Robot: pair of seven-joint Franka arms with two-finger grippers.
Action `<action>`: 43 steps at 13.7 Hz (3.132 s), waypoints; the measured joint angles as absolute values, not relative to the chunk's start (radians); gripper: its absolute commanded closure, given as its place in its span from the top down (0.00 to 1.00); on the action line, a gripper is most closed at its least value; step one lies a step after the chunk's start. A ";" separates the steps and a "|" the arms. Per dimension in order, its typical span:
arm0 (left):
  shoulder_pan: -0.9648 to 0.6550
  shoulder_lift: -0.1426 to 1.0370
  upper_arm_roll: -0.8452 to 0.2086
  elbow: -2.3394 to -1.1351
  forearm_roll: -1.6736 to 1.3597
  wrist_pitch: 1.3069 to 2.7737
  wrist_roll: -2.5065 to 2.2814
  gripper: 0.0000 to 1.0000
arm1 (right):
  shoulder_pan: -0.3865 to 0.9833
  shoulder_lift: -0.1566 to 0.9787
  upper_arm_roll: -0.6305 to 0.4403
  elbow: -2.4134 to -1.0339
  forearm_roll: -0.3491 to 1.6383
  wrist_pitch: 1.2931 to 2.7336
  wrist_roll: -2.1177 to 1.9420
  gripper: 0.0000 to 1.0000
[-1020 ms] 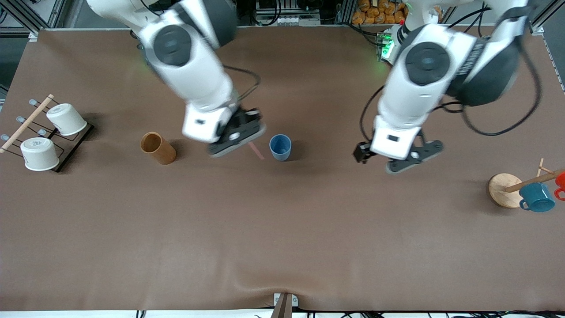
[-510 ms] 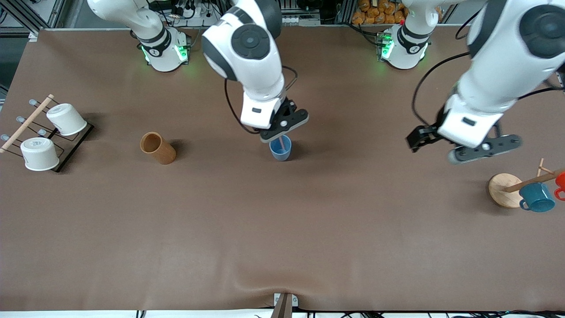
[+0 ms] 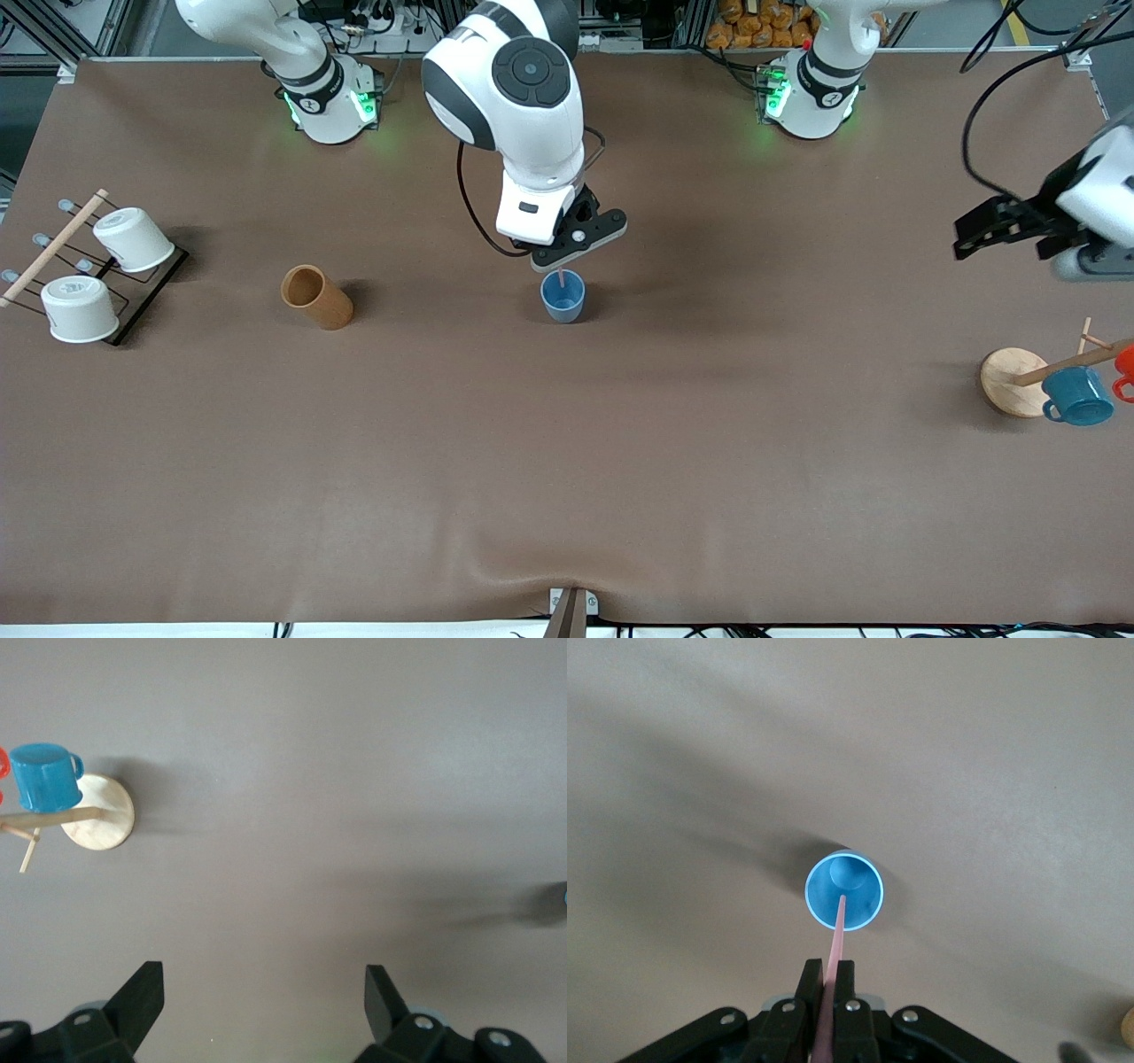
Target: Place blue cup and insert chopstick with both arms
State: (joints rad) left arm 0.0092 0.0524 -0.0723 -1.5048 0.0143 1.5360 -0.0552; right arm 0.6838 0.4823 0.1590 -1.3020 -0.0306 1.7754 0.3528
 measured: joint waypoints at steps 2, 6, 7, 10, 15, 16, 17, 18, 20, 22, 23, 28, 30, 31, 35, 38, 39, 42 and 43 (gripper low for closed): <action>0.001 0.041 -0.062 -1.523 0.012 1.536 -0.050 1.00 | 0.688 0.484 0.160 -1.304 -0.031 1.773 0.358 0.00; -0.007 0.041 -0.047 -1.531 0.012 1.536 -0.037 1.00 | 0.712 0.518 0.160 -1.307 -0.052 1.774 0.379 0.00; -0.007 0.041 -0.047 -1.532 0.012 1.536 -0.036 1.00 | 0.719 0.531 0.160 -1.307 -0.069 1.775 0.393 0.00; -0.009 0.041 -0.047 -1.536 0.011 1.536 -0.036 1.00 | 0.731 0.570 0.160 -1.308 -0.104 1.798 0.412 0.00; -0.009 0.040 -0.047 -1.539 0.010 1.531 -0.036 1.00 | 0.734 0.593 0.159 -1.308 -0.119 1.844 0.418 0.00; -0.009 0.040 -0.047 -1.539 0.010 1.530 -0.036 1.00 | 0.734 0.595 0.158 -1.308 -0.126 1.850 0.418 0.45; -0.009 0.039 -0.046 -1.539 0.010 1.529 -0.036 1.00 | 0.733 0.599 0.157 -1.309 -0.137 1.854 0.419 0.99; -0.010 0.038 -0.047 -1.539 0.010 1.528 -0.036 1.00 | 0.733 0.603 0.155 -1.309 -0.147 1.857 0.420 1.00; -0.011 0.035 -0.054 -1.539 0.010 1.528 -0.036 1.00 | 0.733 0.604 0.151 -1.308 -0.154 1.858 0.420 1.00; -0.012 0.032 -0.057 -1.539 0.010 1.524 -0.036 1.00 | 0.733 0.602 0.151 -1.303 -0.155 1.853 0.420 1.00; -0.012 0.030 -0.057 -1.539 0.010 1.519 -0.036 1.00 | 0.733 0.593 0.151 -1.298 -0.156 1.831 0.421 1.00; -0.012 0.019 -0.057 -1.539 0.010 1.503 -0.036 1.00 | 0.703 0.436 0.135 -1.273 -0.158 1.637 0.424 1.00; -0.012 0.019 -0.057 -1.539 0.010 1.501 -0.036 1.00 | 0.688 0.377 0.086 -1.275 -0.158 1.585 0.423 1.00; -0.012 0.019 -0.057 -1.540 0.010 1.501 -0.036 1.00 | 0.674 0.362 0.067 -1.276 -0.158 1.565 0.422 1.00; -0.013 0.019 -0.058 -1.543 0.010 1.501 -0.036 1.00 | 0.482 0.328 0.045 -1.280 -0.153 1.534 0.349 1.00; -0.014 0.019 -0.058 -1.547 0.010 1.501 -0.036 1.00 | 0.269 0.265 0.041 -1.316 -0.092 1.499 0.190 1.00; -0.014 0.019 -0.058 -1.547 0.010 1.501 -0.036 1.00 | 0.198 0.236 0.041 -1.336 -0.077 1.477 0.137 1.00; -0.014 0.019 -0.058 -1.549 0.010 1.501 -0.036 1.00 | 0.044 0.135 0.037 -1.396 -0.059 1.438 0.036 1.00; -0.014 0.020 -0.058 -1.549 0.010 1.501 -0.036 1.00 | 0.019 0.099 0.025 -1.418 -0.056 1.433 0.027 1.00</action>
State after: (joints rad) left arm -0.0145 0.0201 -0.0578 -1.5494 0.0097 1.5009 -0.0364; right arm 0.0191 0.0992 0.0246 -1.4179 -0.0564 1.4325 0.0266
